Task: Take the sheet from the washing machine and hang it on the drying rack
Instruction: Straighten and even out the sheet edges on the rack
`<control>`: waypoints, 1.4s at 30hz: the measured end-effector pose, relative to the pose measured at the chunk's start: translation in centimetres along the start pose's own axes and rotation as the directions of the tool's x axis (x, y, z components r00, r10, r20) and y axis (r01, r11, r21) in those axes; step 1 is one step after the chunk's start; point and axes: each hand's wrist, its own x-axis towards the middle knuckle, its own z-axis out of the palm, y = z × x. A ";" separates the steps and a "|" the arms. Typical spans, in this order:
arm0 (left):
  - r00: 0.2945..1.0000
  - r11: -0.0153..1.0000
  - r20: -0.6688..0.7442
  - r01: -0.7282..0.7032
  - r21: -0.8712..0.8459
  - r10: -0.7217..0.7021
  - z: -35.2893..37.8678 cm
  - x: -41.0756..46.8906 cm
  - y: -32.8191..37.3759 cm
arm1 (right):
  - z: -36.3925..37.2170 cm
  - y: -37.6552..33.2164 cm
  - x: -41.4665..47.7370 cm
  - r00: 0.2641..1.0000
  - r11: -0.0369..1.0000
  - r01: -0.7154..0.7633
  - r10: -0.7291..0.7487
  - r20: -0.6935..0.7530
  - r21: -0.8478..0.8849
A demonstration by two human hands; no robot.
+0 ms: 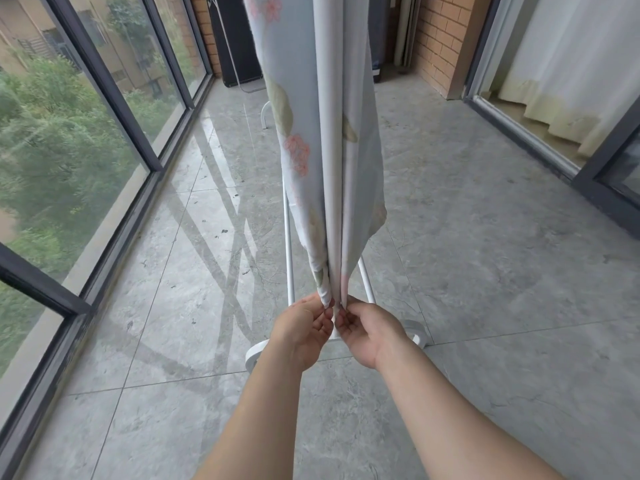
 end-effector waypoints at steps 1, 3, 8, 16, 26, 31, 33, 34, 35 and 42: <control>1.000 1.000 -0.007 0.001 0.008 -0.001 0.1 0.0 0.0 | -0.1 0.0 -0.2 1.000 1.000 -0.008 0.008 0.015 0.010; 1.000 1.000 -0.028 0.007 0.020 -0.006 0.2 0.1 -0.1 | -0.2 0.0 -0.4 0.999 1.000 -0.015 0.015 0.035 0.009; 0.991 0.999 -0.130 0.030 0.038 -0.025 0.6 0.2 -0.5 | -0.4 0.1 -0.6 1.000 0.992 0.002 -0.004 -0.016 -0.126; 0.917 1.000 -0.399 0.006 0.013 0.000 1.1 1.3 -2.3 | -2.6 -3.2 -1.4 0.962 0.885 0.146 -0.231 -0.145 -0.442; 0.731 0.908 -0.644 0.398 0.133 -0.226 11.0 -7.6 -8.0 | -6.5 -14.8 -14.6 0.946 0.954 0.256 -0.280 -0.163 -0.155; 0.726 0.920 -0.670 0.352 0.169 -0.155 20.8 -13.0 -3.5 | -4.5 -22.0 -22.3 0.975 0.964 0.169 -0.195 -0.111 -0.206; 0.723 0.932 -0.678 0.324 0.162 -0.133 24.5 -14.1 -1.4 | -3.5 -24.5 -24.3 0.979 0.971 0.129 -0.157 -0.130 -0.203; 0.713 0.940 -0.689 0.311 0.142 -0.131 26.6 -14.3 -0.2 | -3.0 -26.3 -25.0 0.980 0.975 0.103 -0.133 -0.145 -0.198; 0.719 0.945 -0.683 0.298 0.137 -0.128 28.1 -14.3 0.7 | -2.5 -27.5 -25.4 0.982 0.975 0.088 -0.119 -0.146 -0.202; 0.743 0.969 -0.645 0.248 0.016 -0.179 37.0 -8.8 7.0 | 1.8 -39.2 -21.1 0.990 0.971 0.011 -0.044 -0.132 -0.237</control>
